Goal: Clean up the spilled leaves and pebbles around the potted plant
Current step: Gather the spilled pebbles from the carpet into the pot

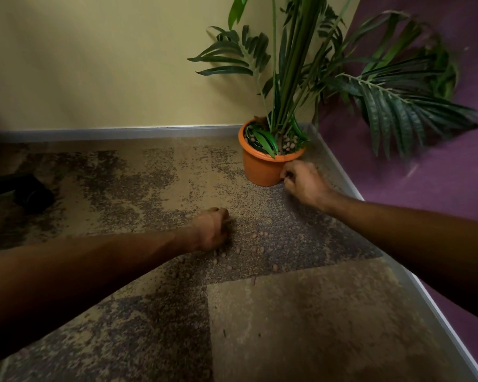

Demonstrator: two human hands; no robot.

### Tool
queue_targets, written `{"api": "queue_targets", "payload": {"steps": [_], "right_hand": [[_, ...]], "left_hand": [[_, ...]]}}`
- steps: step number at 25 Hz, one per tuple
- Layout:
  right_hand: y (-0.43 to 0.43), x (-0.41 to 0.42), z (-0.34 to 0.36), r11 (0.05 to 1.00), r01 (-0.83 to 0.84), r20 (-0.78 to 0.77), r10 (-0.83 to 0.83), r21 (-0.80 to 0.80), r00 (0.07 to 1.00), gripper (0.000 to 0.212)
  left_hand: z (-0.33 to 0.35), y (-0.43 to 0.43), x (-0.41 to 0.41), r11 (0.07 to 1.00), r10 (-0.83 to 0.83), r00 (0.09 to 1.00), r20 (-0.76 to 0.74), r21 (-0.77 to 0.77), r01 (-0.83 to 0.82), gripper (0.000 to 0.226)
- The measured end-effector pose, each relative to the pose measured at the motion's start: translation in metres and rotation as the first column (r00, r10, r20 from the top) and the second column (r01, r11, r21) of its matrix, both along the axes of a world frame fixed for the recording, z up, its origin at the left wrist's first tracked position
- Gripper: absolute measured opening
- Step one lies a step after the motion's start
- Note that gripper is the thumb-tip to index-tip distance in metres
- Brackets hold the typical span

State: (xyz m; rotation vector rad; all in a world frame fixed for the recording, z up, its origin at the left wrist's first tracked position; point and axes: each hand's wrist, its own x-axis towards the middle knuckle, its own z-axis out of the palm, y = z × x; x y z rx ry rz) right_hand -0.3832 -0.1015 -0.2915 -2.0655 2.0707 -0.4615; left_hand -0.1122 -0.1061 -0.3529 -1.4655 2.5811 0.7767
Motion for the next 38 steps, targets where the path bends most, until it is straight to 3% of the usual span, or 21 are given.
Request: {"api": "queue_targets", "payload": {"steps": [4,9,15,20,23,26,29,31,33,35,38], "right_hand": [[0.025,0.006,-0.036,0.962,-0.093,-0.158,0.136,0.256,0.978,0.012],[0.036,0.013,-0.065,0.876,-0.129,-0.146,0.220,0.465,0.965,0.024],[0.025,0.001,-0.077,0.876,0.093,-0.257,0.037,0.474,0.966,0.035],[0.019,-0.003,-0.084,0.857,0.116,-0.261,0.022,0.503,0.965,0.032],[0.013,-0.001,-0.087,0.854,0.107,-0.186,-0.012,0.510,0.982,0.021],[0.007,0.006,-0.085,0.848,0.086,-0.123,-0.025,0.523,0.992,0.015],[0.000,0.012,-0.080,0.883,0.047,-0.061,-0.021,0.467,0.998,0.014],[-0.006,0.018,-0.079,0.892,0.045,-0.055,-0.023,0.450,0.998,0.013],[-0.009,0.025,-0.079,0.887,0.028,-0.041,-0.010,0.461,0.999,0.013],[-0.010,0.033,-0.084,0.868,-0.033,-0.043,0.063,0.496,0.997,0.011],[-0.011,0.040,-0.092,0.838,-0.084,-0.099,0.162,0.539,0.982,0.014]], "left_hand": [[-0.005,-0.003,-0.006,0.996,-0.074,0.997,0.033,-0.037,0.075,0.056],[-0.022,0.000,-0.028,0.988,-0.152,0.988,-0.002,0.029,0.152,0.045],[-0.040,-0.001,-0.065,0.969,-0.245,0.969,-0.032,0.008,0.245,0.038],[-0.056,-0.011,-0.085,0.968,-0.246,0.966,-0.073,0.028,0.249,0.039],[-0.066,-0.014,-0.094,0.965,-0.198,0.958,-0.205,0.130,0.228,0.022],[-0.074,-0.016,-0.093,0.965,-0.263,0.953,-0.151,-0.020,0.263,0.015],[-0.073,-0.018,-0.089,0.977,-0.167,0.960,-0.226,0.097,0.192,0.019],[-0.064,-0.024,-0.082,0.984,-0.154,0.962,-0.227,0.051,0.169,0.024],[-0.048,-0.039,-0.073,0.997,0.018,0.944,-0.329,0.075,0.007,0.026],[-0.022,-0.065,-0.067,0.983,0.179,0.855,-0.486,0.055,-0.174,0.034],[0.026,-0.115,-0.073,0.926,0.153,0.726,-0.671,-0.159,-0.342,0.027]]}}
